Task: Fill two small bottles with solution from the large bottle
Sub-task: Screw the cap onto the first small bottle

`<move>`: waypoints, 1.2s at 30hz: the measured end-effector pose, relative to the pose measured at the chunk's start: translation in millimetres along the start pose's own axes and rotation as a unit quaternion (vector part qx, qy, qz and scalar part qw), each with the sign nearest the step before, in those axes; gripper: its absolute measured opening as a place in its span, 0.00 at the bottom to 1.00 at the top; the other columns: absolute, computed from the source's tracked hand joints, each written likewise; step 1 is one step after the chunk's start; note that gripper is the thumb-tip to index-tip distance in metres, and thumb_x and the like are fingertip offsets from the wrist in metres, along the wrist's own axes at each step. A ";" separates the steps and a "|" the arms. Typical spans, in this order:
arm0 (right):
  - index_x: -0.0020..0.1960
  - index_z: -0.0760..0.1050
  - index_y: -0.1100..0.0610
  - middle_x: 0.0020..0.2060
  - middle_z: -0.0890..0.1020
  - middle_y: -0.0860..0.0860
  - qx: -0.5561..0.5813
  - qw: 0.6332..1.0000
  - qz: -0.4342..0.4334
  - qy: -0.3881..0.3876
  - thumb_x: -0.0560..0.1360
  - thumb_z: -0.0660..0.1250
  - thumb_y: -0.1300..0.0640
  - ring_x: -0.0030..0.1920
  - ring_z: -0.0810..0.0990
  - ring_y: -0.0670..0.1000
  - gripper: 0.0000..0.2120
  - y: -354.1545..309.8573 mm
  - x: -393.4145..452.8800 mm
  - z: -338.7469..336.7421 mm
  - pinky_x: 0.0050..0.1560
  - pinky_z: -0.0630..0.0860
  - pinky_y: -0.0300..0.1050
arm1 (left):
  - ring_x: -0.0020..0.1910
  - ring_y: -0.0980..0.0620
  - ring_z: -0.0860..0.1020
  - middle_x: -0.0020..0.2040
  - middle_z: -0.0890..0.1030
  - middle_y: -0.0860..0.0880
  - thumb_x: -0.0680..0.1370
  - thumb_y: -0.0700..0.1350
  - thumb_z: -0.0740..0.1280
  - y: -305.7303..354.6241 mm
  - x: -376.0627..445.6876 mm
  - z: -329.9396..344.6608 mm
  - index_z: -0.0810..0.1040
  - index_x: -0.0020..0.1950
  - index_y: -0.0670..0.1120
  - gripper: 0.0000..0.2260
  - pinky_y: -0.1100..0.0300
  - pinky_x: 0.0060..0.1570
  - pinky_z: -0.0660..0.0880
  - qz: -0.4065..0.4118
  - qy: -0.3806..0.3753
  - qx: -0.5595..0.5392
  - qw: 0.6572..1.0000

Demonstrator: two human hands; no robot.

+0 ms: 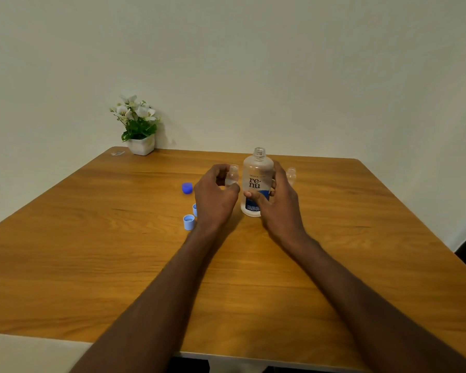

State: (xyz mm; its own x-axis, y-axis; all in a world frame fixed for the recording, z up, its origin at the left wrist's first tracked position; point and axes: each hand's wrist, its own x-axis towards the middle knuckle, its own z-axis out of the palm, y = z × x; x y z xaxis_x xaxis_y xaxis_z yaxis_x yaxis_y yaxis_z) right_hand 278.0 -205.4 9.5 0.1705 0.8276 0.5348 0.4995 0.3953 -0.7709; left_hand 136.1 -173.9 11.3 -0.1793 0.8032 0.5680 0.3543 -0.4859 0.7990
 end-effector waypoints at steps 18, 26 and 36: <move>0.66 0.75 0.56 0.58 0.79 0.52 -0.098 0.973 -0.204 0.045 0.80 0.70 0.52 0.57 0.79 0.49 0.17 -5.3 -15.0 -4.0 0.51 0.83 0.46 | 0.49 0.58 0.82 0.51 0.85 0.54 0.75 0.39 0.74 8.8 13.0 -27.9 0.83 0.61 0.45 0.15 0.66 0.50 0.79 0.013 0.035 -0.001 0.999; 0.58 0.82 0.50 0.47 0.82 0.42 -0.028 0.981 -0.166 -0.099 0.78 0.74 0.51 0.46 0.80 0.45 0.10 -23.8 -23.3 17.0 0.47 0.80 0.49 | 0.50 0.59 0.83 0.50 0.85 0.56 0.76 0.39 0.75 -4.3 9.4 -94.6 0.83 0.60 0.48 0.13 0.59 0.54 0.81 0.004 0.027 -0.010 1.000; 0.63 0.79 0.47 0.49 0.77 0.41 -0.191 0.926 -0.174 -0.275 0.73 0.73 0.36 0.47 0.77 0.43 0.23 -43.1 -12.9 70.3 0.45 0.78 0.46 | 0.55 0.59 0.82 0.54 0.85 0.56 0.77 0.41 0.75 -33.2 -7.0 -124.6 0.82 0.62 0.49 0.14 0.61 0.57 0.80 -0.021 0.029 0.034 0.999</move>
State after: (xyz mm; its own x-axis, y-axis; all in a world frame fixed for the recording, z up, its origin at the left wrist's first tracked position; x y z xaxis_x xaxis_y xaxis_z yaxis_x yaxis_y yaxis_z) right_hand 194.6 -205.0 11.5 -0.4633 0.7964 0.3887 0.7251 0.5928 -0.3504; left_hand 11.2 -206.3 5.4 -0.2471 0.7999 0.5469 0.4059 -0.4270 0.8080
